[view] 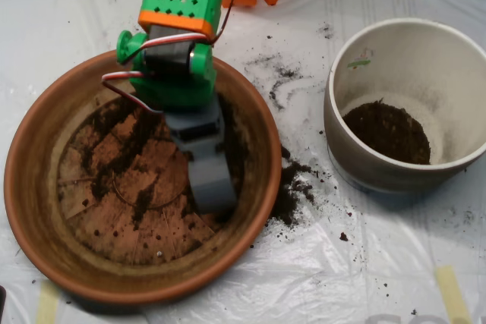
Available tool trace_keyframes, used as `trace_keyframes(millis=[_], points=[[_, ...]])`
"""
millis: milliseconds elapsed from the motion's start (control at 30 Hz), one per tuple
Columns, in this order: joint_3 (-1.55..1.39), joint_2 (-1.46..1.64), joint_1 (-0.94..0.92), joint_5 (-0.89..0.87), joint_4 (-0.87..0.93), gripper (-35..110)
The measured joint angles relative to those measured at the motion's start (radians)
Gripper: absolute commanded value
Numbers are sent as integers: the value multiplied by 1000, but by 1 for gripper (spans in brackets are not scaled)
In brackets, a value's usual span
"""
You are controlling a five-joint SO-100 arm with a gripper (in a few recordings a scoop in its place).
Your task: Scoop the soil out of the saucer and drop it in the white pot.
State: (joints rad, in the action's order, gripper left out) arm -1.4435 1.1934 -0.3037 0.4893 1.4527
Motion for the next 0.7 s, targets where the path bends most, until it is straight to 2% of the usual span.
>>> trace_keyframes(millis=[467,700], points=[[-199,63,-6,152,-147,49],[-253,109,-14,146,-247,29]])
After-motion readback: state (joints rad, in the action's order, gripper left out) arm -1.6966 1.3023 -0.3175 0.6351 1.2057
